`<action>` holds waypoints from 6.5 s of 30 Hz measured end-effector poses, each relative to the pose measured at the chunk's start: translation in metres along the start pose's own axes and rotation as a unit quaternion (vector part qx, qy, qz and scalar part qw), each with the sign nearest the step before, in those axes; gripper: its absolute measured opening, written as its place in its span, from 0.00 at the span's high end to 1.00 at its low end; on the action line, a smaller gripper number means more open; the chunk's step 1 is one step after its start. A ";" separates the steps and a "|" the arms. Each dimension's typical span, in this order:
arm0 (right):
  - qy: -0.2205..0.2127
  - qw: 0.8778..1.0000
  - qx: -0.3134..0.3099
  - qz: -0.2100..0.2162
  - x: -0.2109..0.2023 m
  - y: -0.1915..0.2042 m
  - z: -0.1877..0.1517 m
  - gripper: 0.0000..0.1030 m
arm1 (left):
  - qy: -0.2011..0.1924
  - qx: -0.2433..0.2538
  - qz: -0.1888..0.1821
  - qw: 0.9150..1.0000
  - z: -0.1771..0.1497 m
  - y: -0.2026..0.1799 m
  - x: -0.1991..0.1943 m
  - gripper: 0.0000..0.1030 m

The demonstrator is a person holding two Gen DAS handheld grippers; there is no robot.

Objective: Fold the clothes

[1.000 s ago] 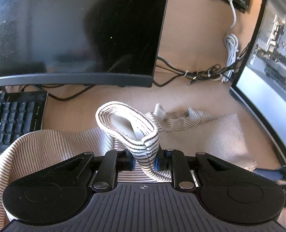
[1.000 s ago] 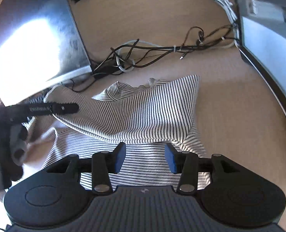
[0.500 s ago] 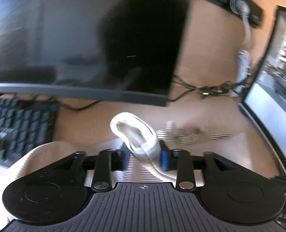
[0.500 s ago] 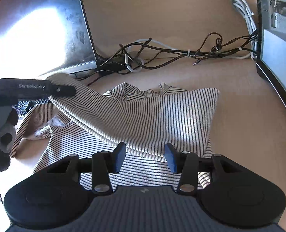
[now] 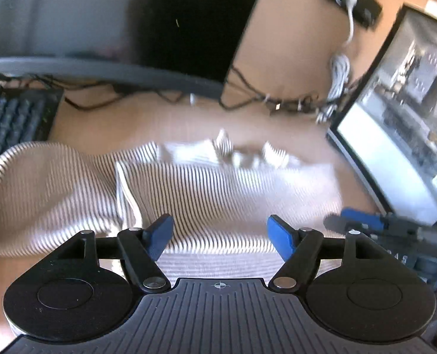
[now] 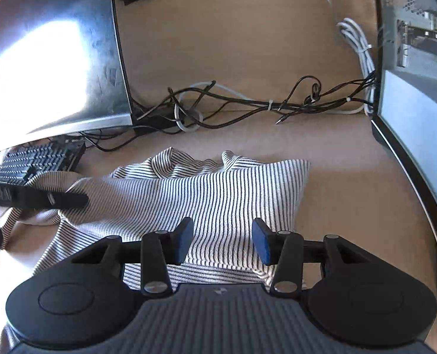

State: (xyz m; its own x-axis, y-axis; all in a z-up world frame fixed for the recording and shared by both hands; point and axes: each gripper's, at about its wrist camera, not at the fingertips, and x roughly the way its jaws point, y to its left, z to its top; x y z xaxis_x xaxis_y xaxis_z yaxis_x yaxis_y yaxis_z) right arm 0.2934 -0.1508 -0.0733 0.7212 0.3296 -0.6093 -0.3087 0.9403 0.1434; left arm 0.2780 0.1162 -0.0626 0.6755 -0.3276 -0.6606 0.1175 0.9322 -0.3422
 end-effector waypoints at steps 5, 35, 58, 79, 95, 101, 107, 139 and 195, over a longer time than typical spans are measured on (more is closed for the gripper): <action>0.002 0.999 -0.035 -0.019 0.005 0.006 -0.002 0.57 | -0.046 0.041 0.073 0.995 0.004 -0.009 -0.011 0.25; -0.017 0.991 -0.111 -0.078 0.014 0.031 -0.012 0.44 | -0.191 0.180 -0.040 0.964 0.113 -0.110 -0.075 0.94; 0.016 0.999 -0.047 0.014 -0.047 -0.005 -0.026 0.28 | -0.035 0.015 0.114 0.993 0.034 0.043 0.012 0.65; 0.013 1.000 0.013 -0.007 -0.021 -0.011 -0.004 0.39 | -0.018 0.078 0.095 0.992 0.024 -0.003 0.009 0.92; -0.002 1.000 0.018 0.006 -0.012 -0.002 -0.002 0.41 | -0.019 0.026 -0.016 0.999 0.009 -0.010 -0.003 0.09; 0.043 0.998 0.049 0.013 0.015 -0.021 -0.006 0.45 | 0.007 0.013 0.000 1.000 -0.001 -0.010 0.018 0.04; 0.042 0.998 0.047 0.019 0.015 -0.018 -0.006 0.33 | 0.025 -0.033 -0.016 0.999 -0.008 -0.009 0.011 0.00; 0.094 0.995 0.001 -0.038 0.043 0.026 0.000 0.00 | -0.038 -0.038 0.253 0.966 -0.031 0.108 -0.124 0.00; 0.023 0.980 0.112 0.160 -0.086 -0.016 -0.040 0.00 | -0.069 -0.013 0.039 0.997 0.115 -0.122 -0.087 0.93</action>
State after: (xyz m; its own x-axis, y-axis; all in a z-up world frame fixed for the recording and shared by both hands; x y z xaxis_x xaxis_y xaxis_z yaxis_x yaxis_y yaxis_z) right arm 0.2115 -0.1973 -0.0543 0.5799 0.6112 -0.5387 -0.3666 0.7862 0.4974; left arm 0.2884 0.0487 0.1137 0.7756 -0.2279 -0.5887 0.0425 0.9493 -0.3116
